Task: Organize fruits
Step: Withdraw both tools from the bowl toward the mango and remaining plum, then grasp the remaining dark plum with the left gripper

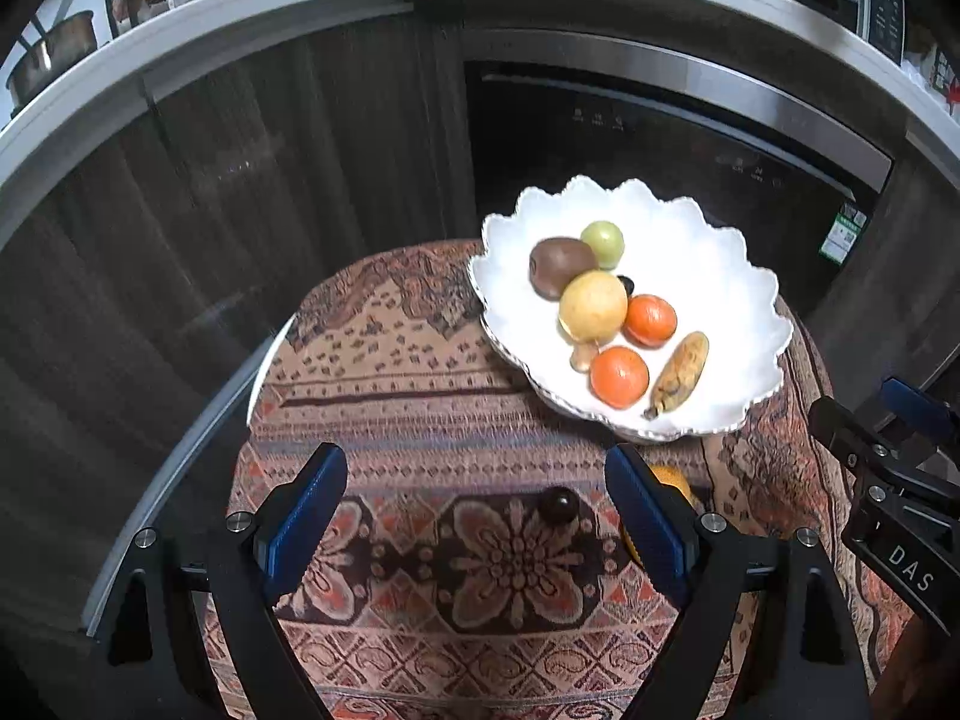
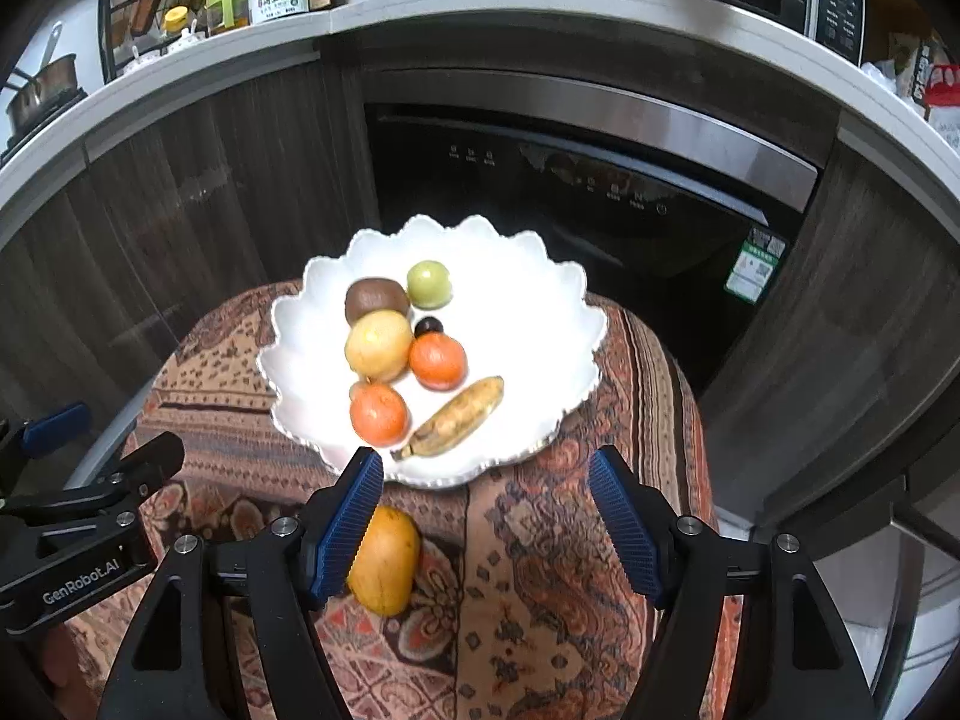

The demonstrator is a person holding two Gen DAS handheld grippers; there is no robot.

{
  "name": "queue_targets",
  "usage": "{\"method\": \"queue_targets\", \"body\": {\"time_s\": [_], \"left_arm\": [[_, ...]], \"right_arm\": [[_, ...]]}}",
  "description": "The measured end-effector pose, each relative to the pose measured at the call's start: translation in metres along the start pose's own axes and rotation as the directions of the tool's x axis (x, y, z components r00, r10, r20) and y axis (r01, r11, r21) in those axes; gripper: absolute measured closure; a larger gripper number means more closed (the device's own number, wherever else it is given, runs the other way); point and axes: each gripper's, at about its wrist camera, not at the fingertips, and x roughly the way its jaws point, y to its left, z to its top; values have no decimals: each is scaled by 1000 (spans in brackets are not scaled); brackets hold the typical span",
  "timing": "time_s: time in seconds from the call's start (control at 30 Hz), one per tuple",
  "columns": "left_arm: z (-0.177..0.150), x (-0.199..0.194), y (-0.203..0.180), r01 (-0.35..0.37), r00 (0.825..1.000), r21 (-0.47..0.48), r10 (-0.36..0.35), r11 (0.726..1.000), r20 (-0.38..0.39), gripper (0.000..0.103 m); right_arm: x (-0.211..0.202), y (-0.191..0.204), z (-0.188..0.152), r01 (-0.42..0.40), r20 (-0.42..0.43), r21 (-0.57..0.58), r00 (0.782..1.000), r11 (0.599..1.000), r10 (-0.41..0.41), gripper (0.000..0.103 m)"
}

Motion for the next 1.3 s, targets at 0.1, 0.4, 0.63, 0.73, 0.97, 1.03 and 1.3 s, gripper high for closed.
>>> {"method": "queue_targets", "body": {"time_s": [0.1, 0.4, 0.63, 0.73, 0.97, 1.03, 1.3], "left_arm": [[-7, 7, -5, 3, 1000, 7, -3, 1000, -9, 15], [-23, 36, -16, 21, 999, 28, -20, 999, -40, 16], [-32, 64, -23, 26, 996, 46, -22, 999, -86, 24], [-36, 76, -28, 34, 994, 51, -29, 998, -108, 28], [-40, 103, -36, 47, 989, 66, -37, 997, -140, 37], [-40, 109, -38, 55, 988, 68, -45, 996, -145, 42], [-44, 127, -44, 96, 983, 67, -84, 993, -164, 53]], "right_arm": [[5, -5, -8, 13, -14, 6, 1000, 1000, -13, 31], [25, -12, -30, 19, -51, 33, 999, 999, -17, 31], [45, -15, -43, 23, -85, 56, 996, 998, -18, 31], [53, -16, -46, 30, -99, 63, 995, 998, -24, 31], [74, -19, -53, 37, -126, 76, 992, 996, -28, 31], [79, -20, -54, 40, -133, 76, 991, 996, -29, 31], [91, -26, -57, 46, -152, 81, 988, 996, -33, 31]]}}
